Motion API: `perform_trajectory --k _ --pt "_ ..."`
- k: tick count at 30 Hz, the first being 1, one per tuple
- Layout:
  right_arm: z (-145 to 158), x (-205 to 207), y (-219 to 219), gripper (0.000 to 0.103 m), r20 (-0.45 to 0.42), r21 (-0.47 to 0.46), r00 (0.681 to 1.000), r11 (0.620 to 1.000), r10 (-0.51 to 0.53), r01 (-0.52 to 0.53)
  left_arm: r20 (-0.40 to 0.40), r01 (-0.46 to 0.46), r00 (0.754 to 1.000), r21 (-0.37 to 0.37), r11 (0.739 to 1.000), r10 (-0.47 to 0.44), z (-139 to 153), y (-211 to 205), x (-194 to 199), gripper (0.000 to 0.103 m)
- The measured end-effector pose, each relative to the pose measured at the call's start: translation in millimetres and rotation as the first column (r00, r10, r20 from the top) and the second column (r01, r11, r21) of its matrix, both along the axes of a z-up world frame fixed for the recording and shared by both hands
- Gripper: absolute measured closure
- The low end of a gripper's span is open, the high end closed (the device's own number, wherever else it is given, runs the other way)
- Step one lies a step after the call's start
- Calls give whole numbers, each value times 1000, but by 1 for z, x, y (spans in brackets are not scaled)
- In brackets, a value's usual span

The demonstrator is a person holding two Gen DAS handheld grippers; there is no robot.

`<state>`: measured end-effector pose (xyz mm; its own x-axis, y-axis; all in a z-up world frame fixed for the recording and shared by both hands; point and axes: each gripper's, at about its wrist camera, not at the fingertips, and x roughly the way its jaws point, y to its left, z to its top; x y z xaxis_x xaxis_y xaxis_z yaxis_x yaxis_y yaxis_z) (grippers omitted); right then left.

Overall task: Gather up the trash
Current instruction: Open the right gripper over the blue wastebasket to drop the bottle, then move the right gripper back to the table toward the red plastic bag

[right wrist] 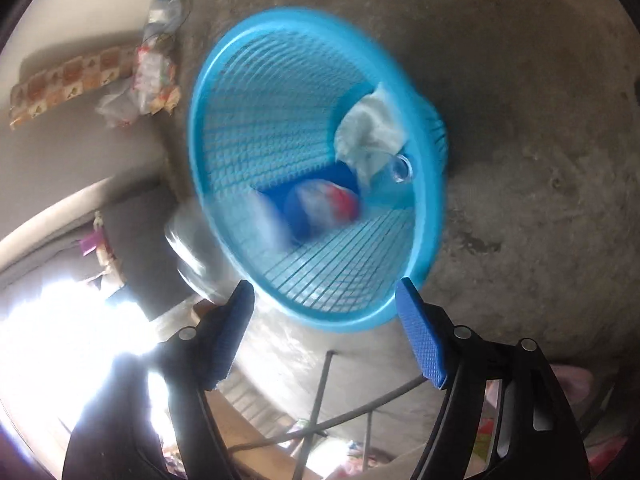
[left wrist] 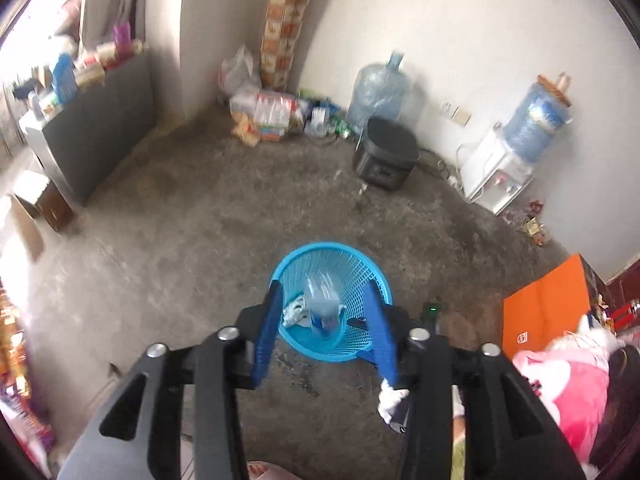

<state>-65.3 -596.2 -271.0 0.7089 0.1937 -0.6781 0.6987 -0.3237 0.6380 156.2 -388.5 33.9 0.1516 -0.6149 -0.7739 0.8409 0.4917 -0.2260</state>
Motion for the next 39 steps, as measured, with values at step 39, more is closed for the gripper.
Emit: perform_trajectory --k 39 --pt "337 111 273 41 -18 -799 461 264 887 -541 66 -585 744 -416 696 665 35 481 -47 20"
